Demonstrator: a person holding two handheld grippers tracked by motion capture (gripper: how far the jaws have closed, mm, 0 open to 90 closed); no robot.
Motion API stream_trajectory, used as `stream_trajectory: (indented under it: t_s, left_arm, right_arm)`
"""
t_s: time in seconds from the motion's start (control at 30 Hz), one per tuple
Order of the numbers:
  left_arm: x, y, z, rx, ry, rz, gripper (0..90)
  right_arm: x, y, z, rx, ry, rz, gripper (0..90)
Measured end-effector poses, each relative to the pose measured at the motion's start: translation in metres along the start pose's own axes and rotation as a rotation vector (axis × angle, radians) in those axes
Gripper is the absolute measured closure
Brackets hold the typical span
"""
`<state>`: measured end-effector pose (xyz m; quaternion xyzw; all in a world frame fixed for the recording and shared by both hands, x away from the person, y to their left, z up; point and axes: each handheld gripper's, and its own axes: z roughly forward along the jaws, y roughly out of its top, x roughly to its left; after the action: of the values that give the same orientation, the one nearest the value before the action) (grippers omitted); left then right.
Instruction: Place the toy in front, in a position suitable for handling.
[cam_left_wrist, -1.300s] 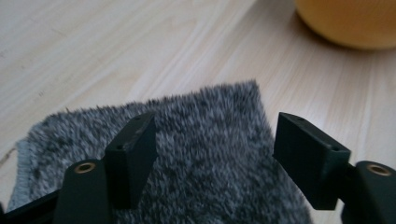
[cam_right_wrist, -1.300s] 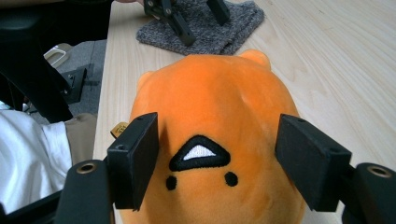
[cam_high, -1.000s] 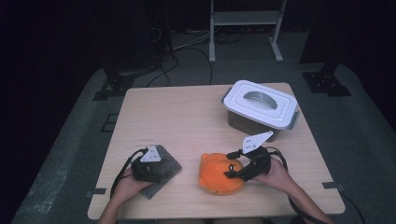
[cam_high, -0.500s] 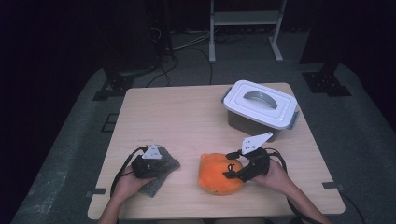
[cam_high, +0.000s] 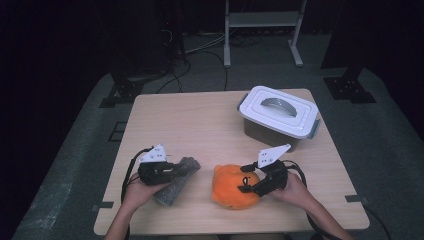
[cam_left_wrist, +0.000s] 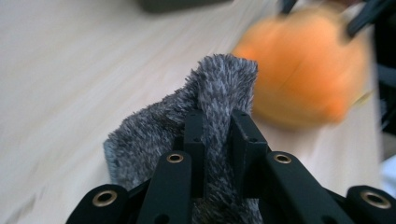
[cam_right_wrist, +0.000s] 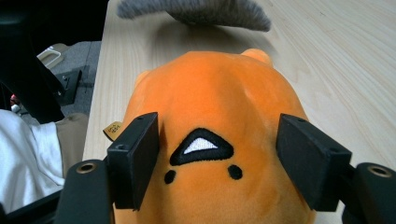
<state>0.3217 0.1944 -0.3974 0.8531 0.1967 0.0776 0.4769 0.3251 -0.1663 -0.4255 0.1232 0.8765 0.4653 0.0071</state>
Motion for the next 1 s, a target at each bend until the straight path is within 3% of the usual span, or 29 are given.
stream_trajectory:
  t_s: [0.17, 0.27, 0.3, 0.47, 0.53, 0.7, 0.9, 1.0]
  left_arm:
    - [-0.026, 0.032, 0.023, 0.02, -0.055, 0.13, 77.2]
    - [-0.033, 0.039, 0.035, 0.028, -0.084, 0.154, 76.9]
    - [-0.038, 0.043, 0.046, 0.04, -0.104, 0.175, 76.8]
    - [-0.043, 0.033, 0.069, 0.079, -0.123, 0.179, 76.5]
    - [-0.042, 0.03, 0.069, 0.067, -0.13, 0.157, 76.6]
    - [-0.046, 0.027, 0.065, 0.082, -0.103, 0.18, 76.5]
    - [-0.042, 0.024, 0.06, 0.1, -0.089, 0.17, 76.0]
    - [-0.041, 0.023, 0.059, 0.096, -0.093, 0.155, 75.9]
  right_arm:
    - [0.003, 0.003, 0.005, 0.003, -0.009, -0.018, 29.3]
    - [0.004, 0.004, 0.006, 0.005, -0.012, -0.028, 29.2]
    - [0.005, 0.004, 0.006, 0.003, -0.014, -0.03, 29.2]
    - [0.006, 0.003, 0.004, 0.002, -0.022, -0.037, 28.2]
    - [0.008, 0.004, 0.001, 0.016, -0.037, -0.056, 28.2]
    - [0.015, 0.005, -0.011, 0.022, -0.044, -0.087, 26.6]
    - [0.014, -0.003, -0.022, 0.035, -0.053, -0.077, 24.0]
    - [0.015, -0.007, -0.019, 0.041, -0.054, -0.071, 24.7]
